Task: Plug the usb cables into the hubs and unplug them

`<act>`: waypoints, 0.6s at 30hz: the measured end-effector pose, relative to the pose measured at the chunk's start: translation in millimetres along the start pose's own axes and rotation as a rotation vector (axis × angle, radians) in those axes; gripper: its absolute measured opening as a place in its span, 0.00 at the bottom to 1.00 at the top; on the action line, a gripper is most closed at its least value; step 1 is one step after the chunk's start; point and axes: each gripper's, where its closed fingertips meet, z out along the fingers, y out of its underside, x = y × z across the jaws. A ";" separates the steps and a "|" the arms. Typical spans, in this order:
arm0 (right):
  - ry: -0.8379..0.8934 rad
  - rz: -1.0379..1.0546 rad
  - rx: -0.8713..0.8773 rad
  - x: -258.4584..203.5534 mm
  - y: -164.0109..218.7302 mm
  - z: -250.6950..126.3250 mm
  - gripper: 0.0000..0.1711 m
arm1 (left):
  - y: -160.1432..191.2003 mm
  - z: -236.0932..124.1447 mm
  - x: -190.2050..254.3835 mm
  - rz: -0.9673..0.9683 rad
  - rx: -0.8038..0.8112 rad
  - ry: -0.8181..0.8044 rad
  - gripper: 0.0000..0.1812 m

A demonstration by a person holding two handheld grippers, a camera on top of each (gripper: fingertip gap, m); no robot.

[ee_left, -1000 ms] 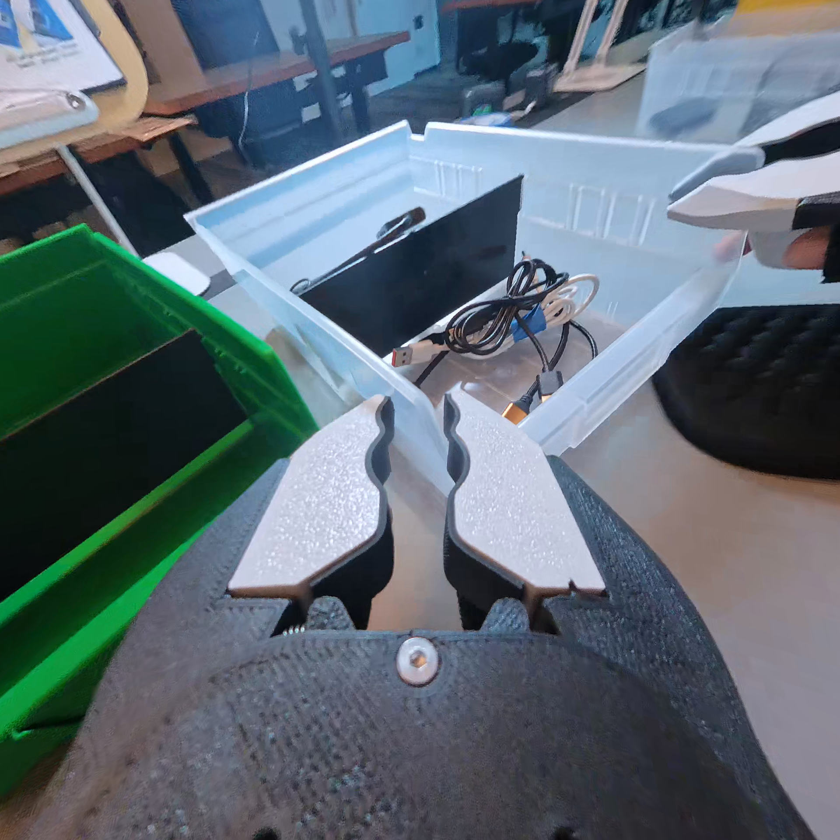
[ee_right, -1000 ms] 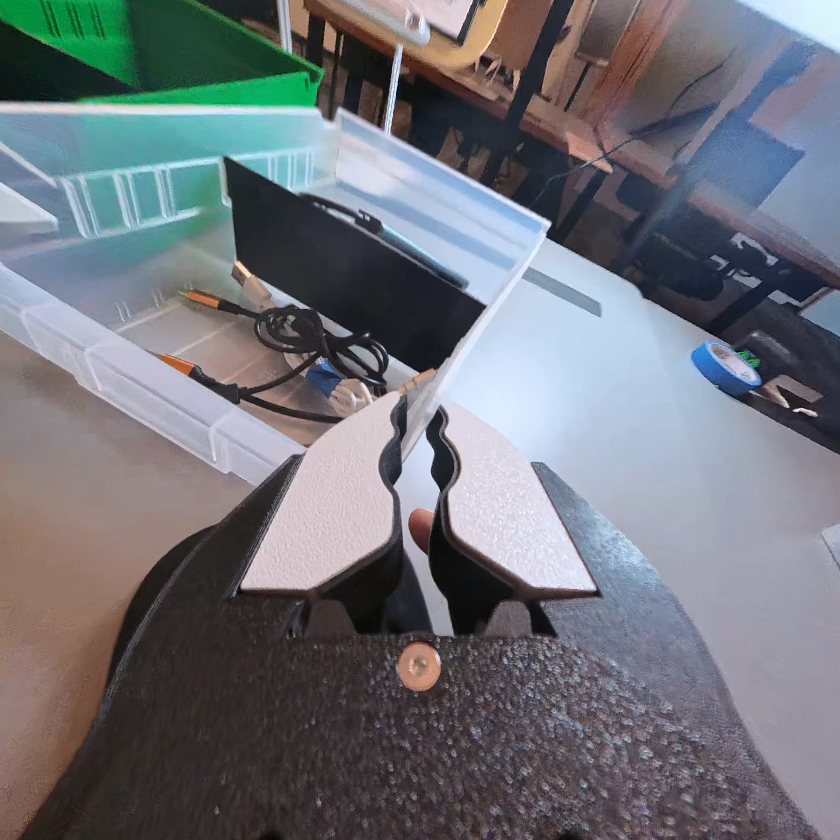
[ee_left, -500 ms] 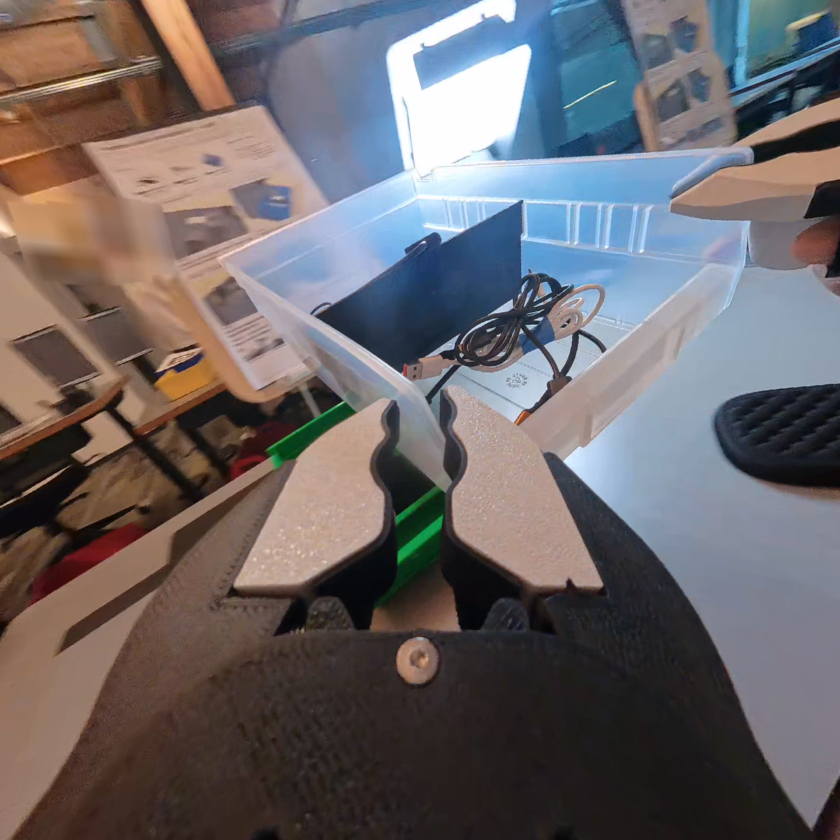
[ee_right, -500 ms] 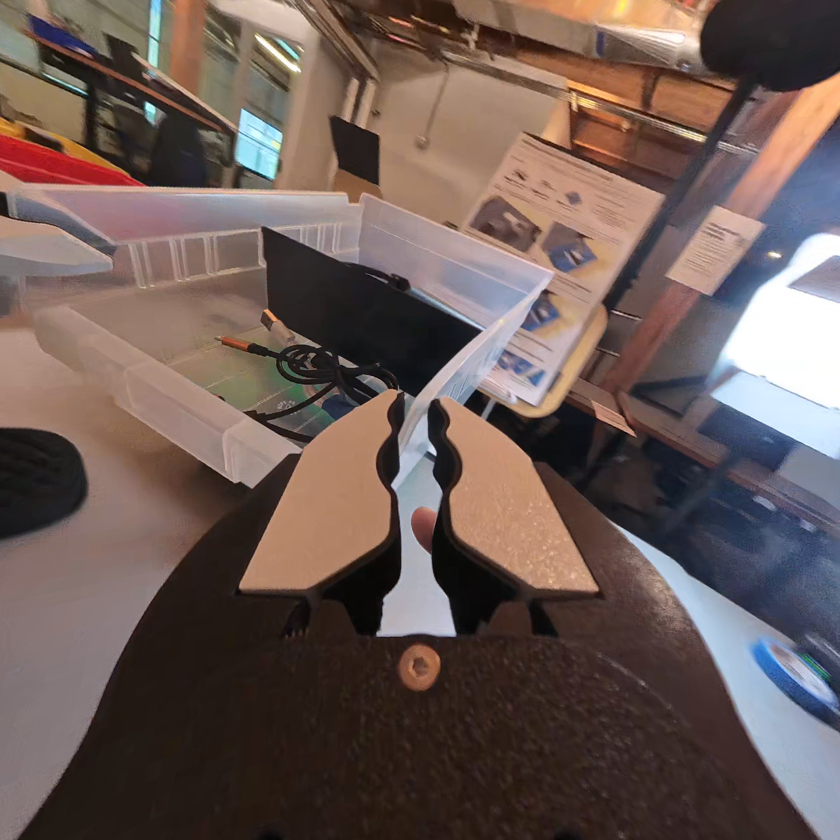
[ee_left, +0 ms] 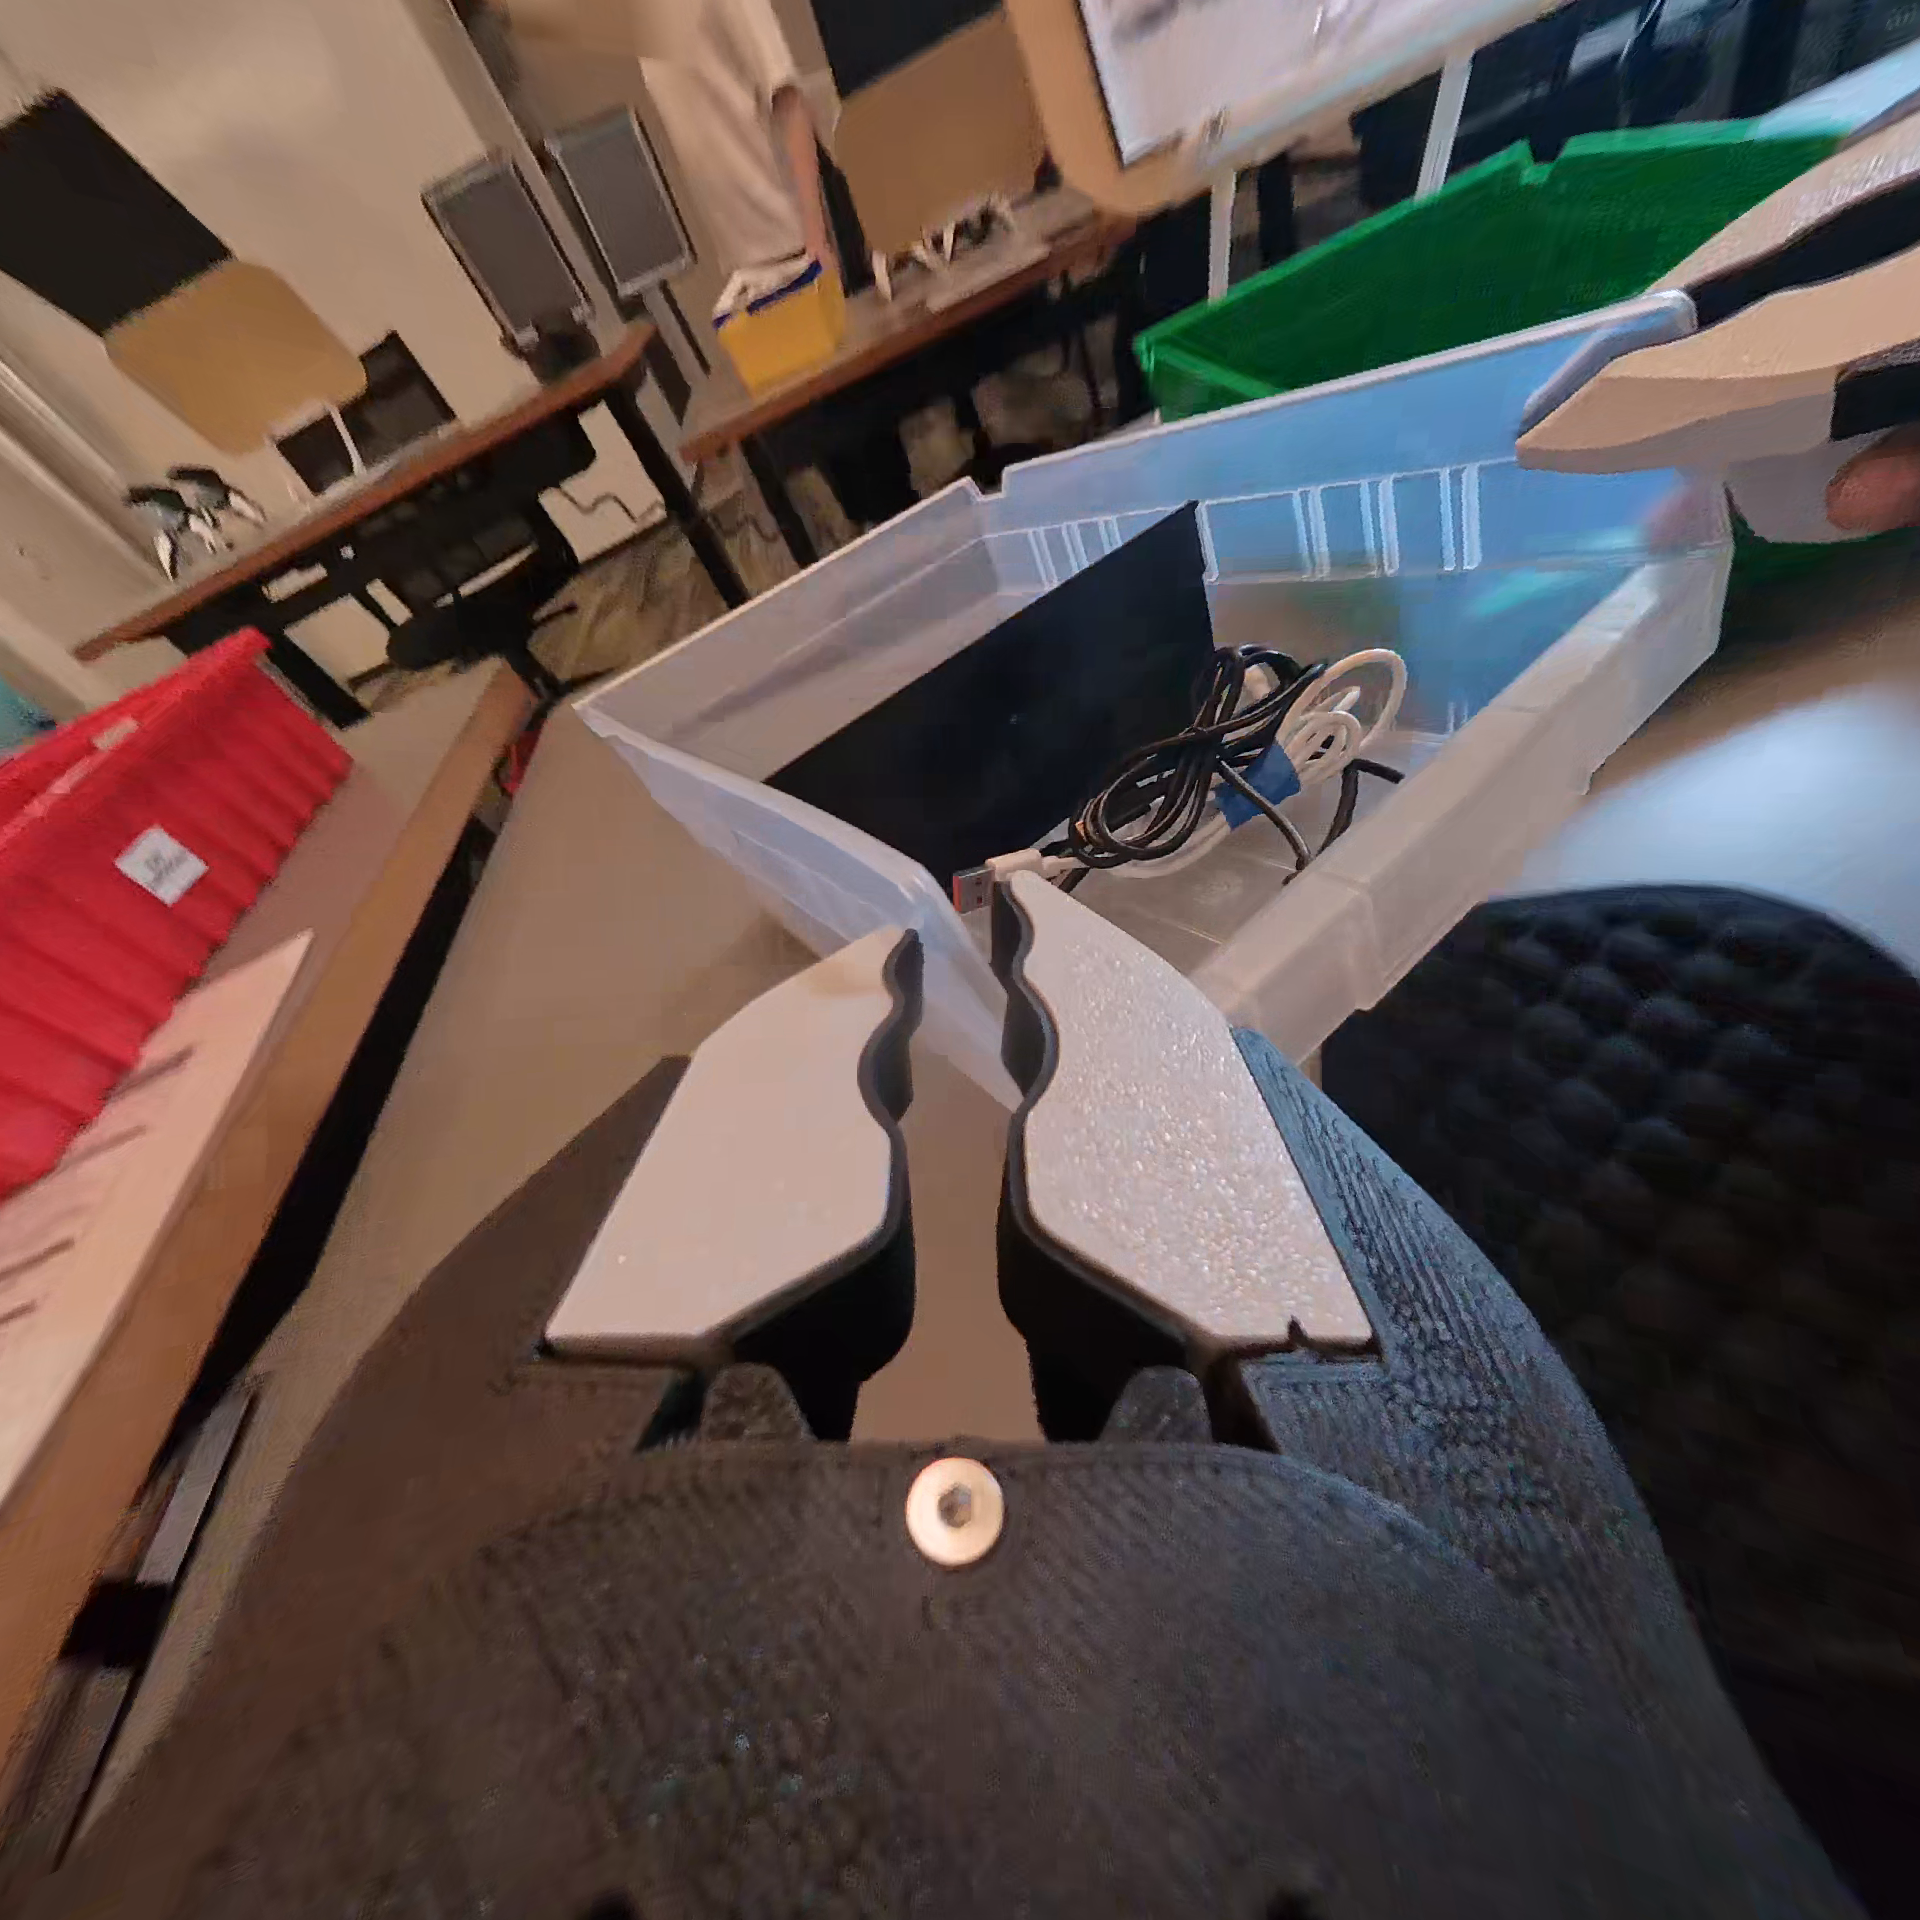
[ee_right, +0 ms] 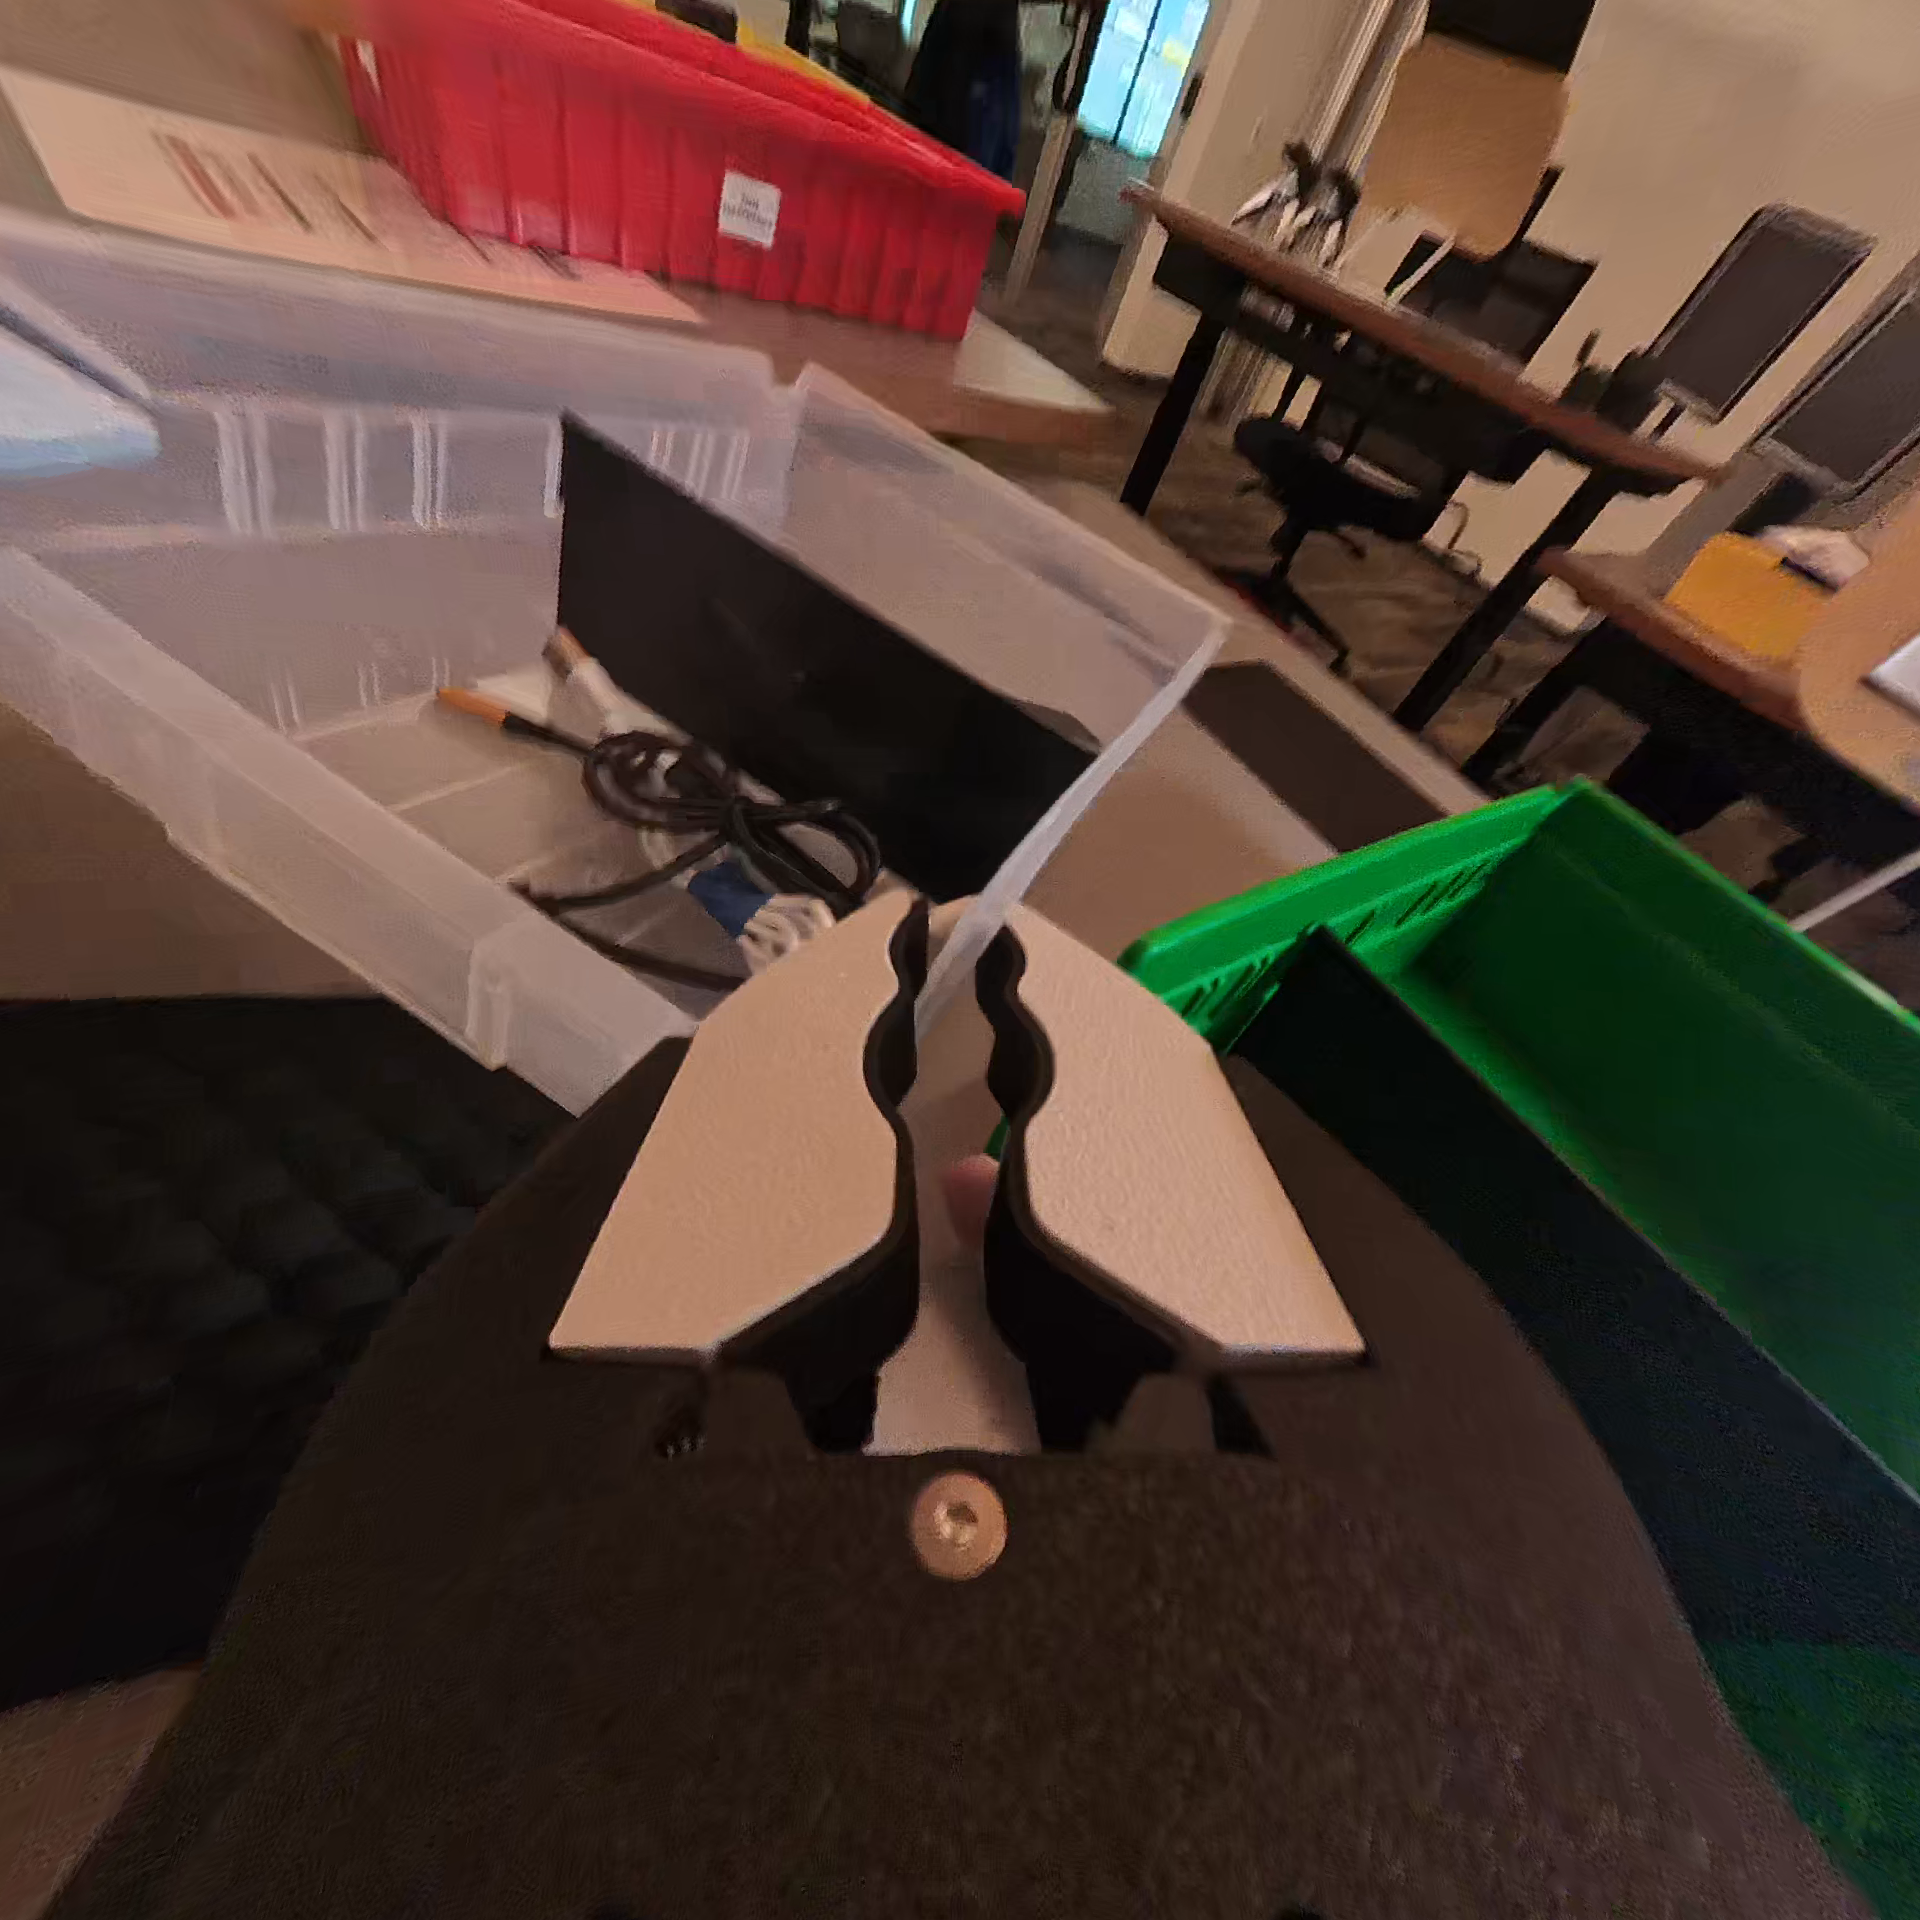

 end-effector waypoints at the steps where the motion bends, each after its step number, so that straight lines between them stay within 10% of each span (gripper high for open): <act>1: 0.034 -0.034 -0.016 1.3 9.6 6.2 0.05 | 14.0 8.0 1.9 0.007 -0.031 -0.005 0.07; 8: 0.028 -0.073 -0.208 32.1 46.5 -14.2 0.21 | 23.1 80.5 25.3 -0.153 -0.040 0.004 0.07; 11: 0.026 -0.044 -0.195 61.9 36.7 -43.6 0.21 | 11.8 110.8 48.9 -0.145 -0.086 0.124 0.28; 18: -0.223 -0.337 -0.492 106.8 91.3 -79.5 0.35 | -6.9 125.0 42.7 0.192 -0.224 -0.012 0.33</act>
